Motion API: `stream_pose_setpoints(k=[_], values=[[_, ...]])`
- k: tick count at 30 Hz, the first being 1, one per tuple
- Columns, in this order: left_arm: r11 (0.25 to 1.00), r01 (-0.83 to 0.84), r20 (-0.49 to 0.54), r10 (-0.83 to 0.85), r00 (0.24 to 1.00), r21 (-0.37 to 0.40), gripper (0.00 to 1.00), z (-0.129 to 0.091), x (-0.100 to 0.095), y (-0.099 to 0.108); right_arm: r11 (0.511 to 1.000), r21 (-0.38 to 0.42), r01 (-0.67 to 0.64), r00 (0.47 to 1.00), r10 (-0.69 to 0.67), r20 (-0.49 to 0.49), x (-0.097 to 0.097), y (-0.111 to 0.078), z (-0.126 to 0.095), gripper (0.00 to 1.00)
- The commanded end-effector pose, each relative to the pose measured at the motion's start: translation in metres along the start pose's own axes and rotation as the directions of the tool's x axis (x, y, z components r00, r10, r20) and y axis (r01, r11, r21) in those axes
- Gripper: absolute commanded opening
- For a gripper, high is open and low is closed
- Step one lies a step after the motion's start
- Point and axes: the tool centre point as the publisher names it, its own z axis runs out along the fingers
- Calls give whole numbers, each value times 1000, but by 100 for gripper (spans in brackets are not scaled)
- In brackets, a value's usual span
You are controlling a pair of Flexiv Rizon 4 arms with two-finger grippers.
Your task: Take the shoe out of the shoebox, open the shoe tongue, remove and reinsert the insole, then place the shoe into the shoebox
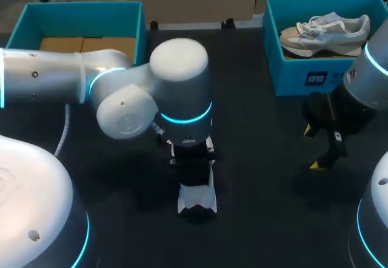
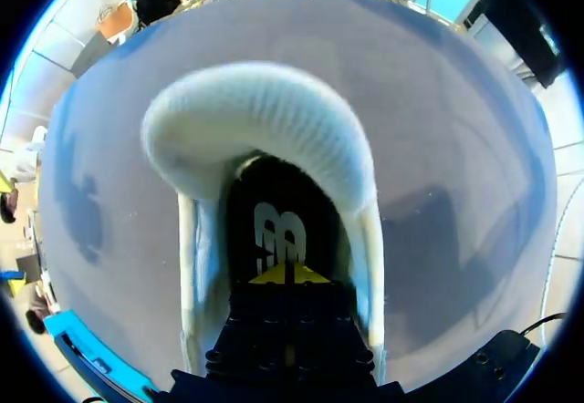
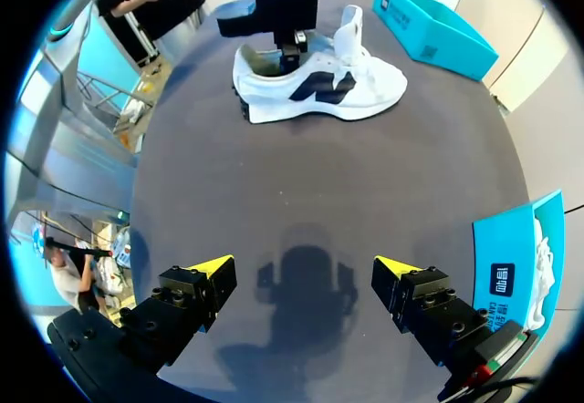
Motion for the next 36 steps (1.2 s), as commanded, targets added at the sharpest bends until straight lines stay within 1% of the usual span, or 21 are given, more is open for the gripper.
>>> stream_pose_setpoints(k=[1,4,9,16,20,26,28,31,34,35,36], values=[[999,22,-8,-23,1000,-23,0,4,2,8,1000,-1,2,1000,-2,2,1,-1,0,100],[999,32,-2,-32,999,-29,0,-4,5,13,1000,-1,2,1000,-2,2,1,-1,0,100],[999,24,28,-23,999,-27,0,-24,8,12,1000,-1,2,1000,-2,2,1,-1,0,100],[1000,16,42,-15,999,-26,0,-47,5,5,1000,-1,2,1000,-2,2,1,-1,0,100],[999,19,40,-18,999,-35,0,-59,3,5,1000,-1,2,1000,-2,2,1,-1,0,100],[998,31,37,-29,999,-60,0,-63,3,15,1000,-1,2,1000,-2,2,1,-1,0,100],[997,32,24,-30,999,-74,0,-61,2,16,1000,-1,2,1000,-2,2,1,-1,0,100],[997,30,9,-30,1000,-75,0,-56,-1,21,1000,-1,2,1000,-2,2,1,-1,0,100],[997,29,7,-28,1000,-67,13,-52,-4,24,1000,-1,2,1000,-2,2,1,-1,0,100],[998,27,6,-26,1000,-65,20,-52,-4,24,1000,-1,2,1000,-2,2,1,-1,0,100],[998,22,5,-22,1000,-65,30,-52,-5,24,1000,-1,2,1000,-2,2,1,-1,0,100]])
